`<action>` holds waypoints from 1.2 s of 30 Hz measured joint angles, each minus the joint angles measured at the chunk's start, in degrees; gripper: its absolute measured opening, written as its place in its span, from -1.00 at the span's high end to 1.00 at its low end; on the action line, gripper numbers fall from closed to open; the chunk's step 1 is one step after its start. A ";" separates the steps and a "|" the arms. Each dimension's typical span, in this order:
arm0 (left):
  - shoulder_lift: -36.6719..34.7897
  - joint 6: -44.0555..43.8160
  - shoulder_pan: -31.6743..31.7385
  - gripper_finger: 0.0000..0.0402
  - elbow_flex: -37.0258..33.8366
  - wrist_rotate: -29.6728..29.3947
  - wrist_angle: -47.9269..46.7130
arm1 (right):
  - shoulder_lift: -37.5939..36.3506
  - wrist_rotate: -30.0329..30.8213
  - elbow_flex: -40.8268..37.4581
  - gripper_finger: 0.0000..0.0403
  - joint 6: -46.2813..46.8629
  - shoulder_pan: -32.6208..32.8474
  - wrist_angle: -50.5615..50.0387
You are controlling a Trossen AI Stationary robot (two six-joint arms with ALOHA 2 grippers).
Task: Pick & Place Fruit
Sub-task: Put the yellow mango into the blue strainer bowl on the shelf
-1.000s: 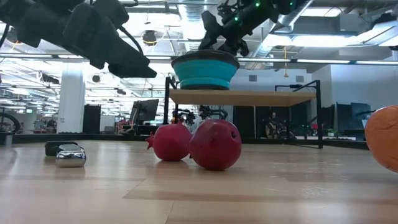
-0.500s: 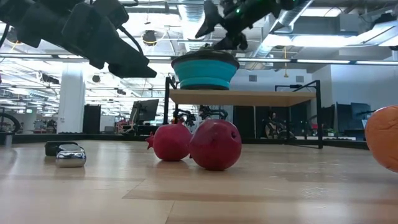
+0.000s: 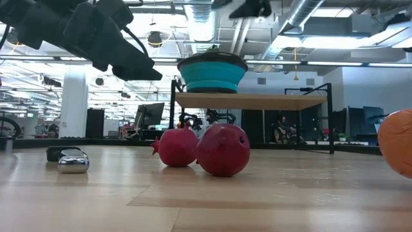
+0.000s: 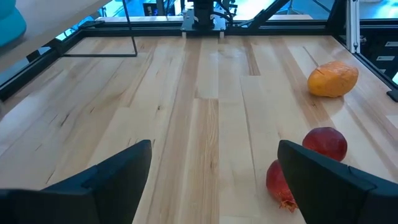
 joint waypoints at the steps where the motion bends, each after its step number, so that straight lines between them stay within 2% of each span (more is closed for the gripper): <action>1: 0.00 -0.02 0.00 -0.70 0.00 0.00 0.02 | -0.40 1.72 0.02 -0.61 -0.55 1.89 -0.31; 8: 0.00 -0.02 0.00 -0.70 0.00 0.00 0.14 | -1.10 11.61 0.00 -0.55 1.91 16.35 -6.50; 17: 0.00 -0.02 0.00 -0.70 0.00 0.02 0.43 | 1.24 10.55 -0.02 -0.54 23.31 32.35 -24.01; 24: 0.02 0.17 0.04 -0.70 0.02 0.04 2.03 | 2.57 -3.55 -0.22 -0.54 36.12 40.89 -28.57; 28: 0.02 0.20 0.04 -0.70 0.02 0.04 3.65 | 3.64 -9.89 0.24 -0.54 47.06 42.00 -29.45; 31: 0.02 0.19 0.04 -0.70 0.04 0.06 4.47 | 5.17 -15.34 -0.25 -0.54 53.08 42.66 -34.46; 36: 0.02 0.20 0.04 -0.70 0.07 0.06 5.33 | 10.25 -19.84 -0.20 -0.54 60.21 44.57 -39.80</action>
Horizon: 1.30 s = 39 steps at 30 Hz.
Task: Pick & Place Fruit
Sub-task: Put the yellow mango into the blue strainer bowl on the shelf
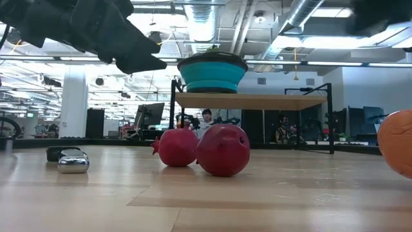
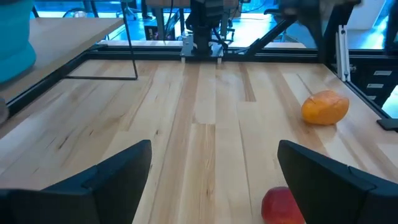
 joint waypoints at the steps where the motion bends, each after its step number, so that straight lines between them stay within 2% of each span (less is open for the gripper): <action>1: 0.00 -0.02 0.00 -0.70 0.00 -0.02 -0.01 | 1.07 -0.95 0.12 -0.54 1.60 0.64 -0.38; 6: 0.00 -0.01 0.00 -0.70 0.00 0.01 0.72 | 5.41 -2.17 0.18 -0.54 11.13 4.73 -6.35; 12: 0.00 0.00 0.00 -0.70 0.00 0.01 1.21 | 8.00 -2.09 0.19 -0.54 20.04 8.30 -8.28; 19: 0.00 0.00 0.09 -0.70 0.00 0.01 1.49 | 8.00 0.16 0.20 -0.55 29.69 6.67 -11.88; 22: 0.00 0.00 0.09 -0.70 0.00 0.01 1.49 | 8.00 -3.08 0.20 -0.59 28.89 4.43 -11.39; 27: 0.00 -0.01 0.08 -0.70 0.00 0.01 1.49 | 8.32 -9.41 0.20 -0.77 26.96 0.90 -10.67; 33: 0.00 -0.02 0.07 -0.70 0.00 0.01 1.47 | 12.41 -14.05 0.11 -0.95 23.93 -0.90 -7.42; 39: 0.00 -0.02 0.09 -0.70 0.00 0.01 1.46 | 17.36 -15.94 0.17 -0.93 23.00 -1.06 -3.38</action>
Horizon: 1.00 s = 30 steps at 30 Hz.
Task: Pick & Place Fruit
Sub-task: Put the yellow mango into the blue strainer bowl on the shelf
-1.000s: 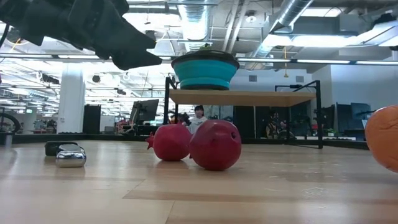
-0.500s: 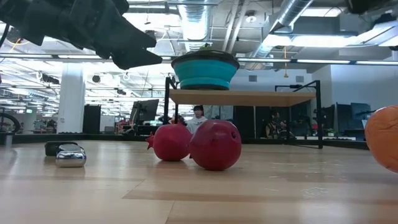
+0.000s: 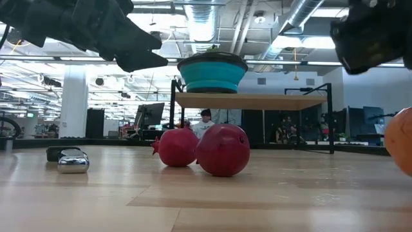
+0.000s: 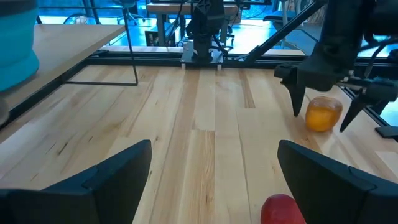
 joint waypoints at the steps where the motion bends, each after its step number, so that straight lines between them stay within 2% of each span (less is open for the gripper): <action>1: 0.00 0.00 0.00 -0.70 0.00 0.00 -0.01 | 0.55 0.00 0.00 -0.90 0.02 0.00 0.20; 12: 0.00 -0.17 0.00 -0.70 0.00 0.00 -0.01 | 0.84 4.41 -0.15 -0.26 0.01 0.90 0.83; 18: 0.00 -0.17 0.00 -0.70 -0.02 0.00 0.01 | -0.38 13.26 -0.07 0.05 -2.19 0.63 5.37; 21: 0.00 -0.18 0.00 -0.70 -0.02 -0.02 0.18 | -2.67 19.86 -0.03 0.06 -5.95 -0.17 7.89; 25: 0.00 -0.69 -0.02 -0.70 -0.04 0.00 0.40 | -8.48 29.87 -0.02 -0.09 -14.67 -2.97 10.17; 30: 0.00 -0.68 -0.04 -0.70 -0.04 0.00 0.46 | -16.96 32.56 0.00 -0.11 -31.34 -9.62 13.06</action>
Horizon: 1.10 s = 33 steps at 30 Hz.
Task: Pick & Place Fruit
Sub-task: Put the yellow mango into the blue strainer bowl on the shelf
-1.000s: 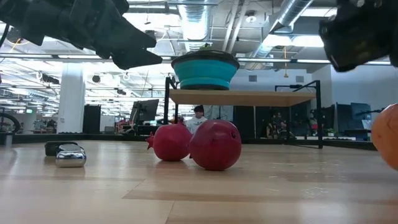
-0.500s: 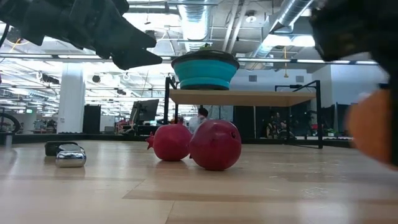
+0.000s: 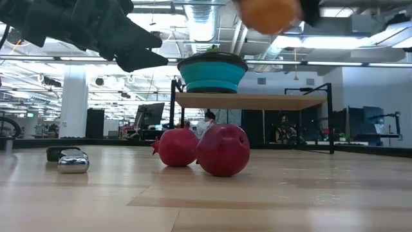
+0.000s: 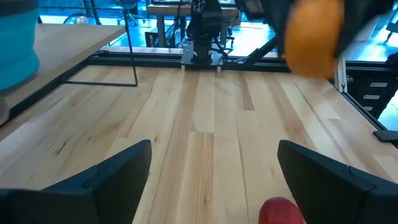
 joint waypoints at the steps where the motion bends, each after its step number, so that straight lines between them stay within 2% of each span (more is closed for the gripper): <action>1: 0.00 -0.01 0.00 -0.70 0.00 0.00 0.00 | -1.45 0.01 0.00 -0.08 -4.56 -1.76 1.68; 7: 0.00 0.01 0.00 -0.70 0.00 0.00 0.01 | -7.02 -0.58 0.04 0.00 -31.45 -15.11 14.08; 11: 0.00 0.03 0.00 -0.70 0.00 0.00 0.03 | -7.72 -0.54 0.04 -0.07 -39.90 -24.53 20.90; 15: 0.00 0.03 0.00 -0.70 0.00 0.00 0.03 | -7.48 0.01 0.02 -0.15 -32.63 -32.31 22.56; 19: 0.00 0.03 0.00 -0.70 0.00 0.00 0.05 | -6.26 0.18 -0.15 -0.14 -26.71 -37.02 22.41; 23: 0.00 0.00 0.00 -0.70 0.00 -0.01 0.06 | -4.87 -1.04 0.07 -0.12 -20.70 -39.10 22.92; 26: 0.00 -0.34 0.00 -0.70 0.00 0.00 0.07 | -3.95 -2.63 -0.02 -0.14 -20.20 -40.01 23.10; 33: 0.00 -0.36 -0.02 -0.70 0.00 0.00 0.09 | -3.88 -5.32 0.02 -0.33 -20.07 -40.22 23.26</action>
